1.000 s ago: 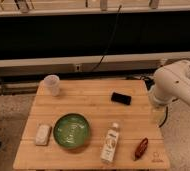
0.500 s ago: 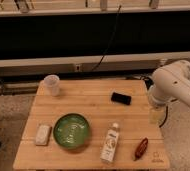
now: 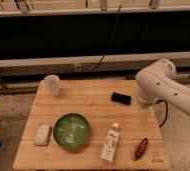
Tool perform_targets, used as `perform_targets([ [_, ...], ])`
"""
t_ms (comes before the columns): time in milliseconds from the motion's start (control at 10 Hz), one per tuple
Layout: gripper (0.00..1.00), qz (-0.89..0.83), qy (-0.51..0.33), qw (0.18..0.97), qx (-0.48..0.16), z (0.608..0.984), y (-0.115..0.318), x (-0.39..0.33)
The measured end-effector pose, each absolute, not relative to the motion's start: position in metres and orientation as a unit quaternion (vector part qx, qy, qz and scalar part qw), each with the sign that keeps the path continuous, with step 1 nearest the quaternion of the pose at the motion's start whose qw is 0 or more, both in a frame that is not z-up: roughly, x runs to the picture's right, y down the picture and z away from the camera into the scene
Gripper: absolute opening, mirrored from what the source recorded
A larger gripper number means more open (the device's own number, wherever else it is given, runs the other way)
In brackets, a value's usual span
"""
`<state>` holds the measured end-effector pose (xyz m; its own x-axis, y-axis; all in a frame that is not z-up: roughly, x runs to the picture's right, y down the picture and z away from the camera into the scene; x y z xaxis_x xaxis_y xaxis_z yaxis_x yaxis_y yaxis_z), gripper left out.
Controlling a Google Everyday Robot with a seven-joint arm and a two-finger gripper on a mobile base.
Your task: Push the ceramic bowl across the table
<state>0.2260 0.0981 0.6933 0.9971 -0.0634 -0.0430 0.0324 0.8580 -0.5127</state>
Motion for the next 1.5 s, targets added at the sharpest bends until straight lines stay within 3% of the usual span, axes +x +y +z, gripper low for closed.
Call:
perform_targets([
  [1500, 0.8, -0.122, 0.016, 0.955, -0.269, 0.771, 0.154, 0.118],
])
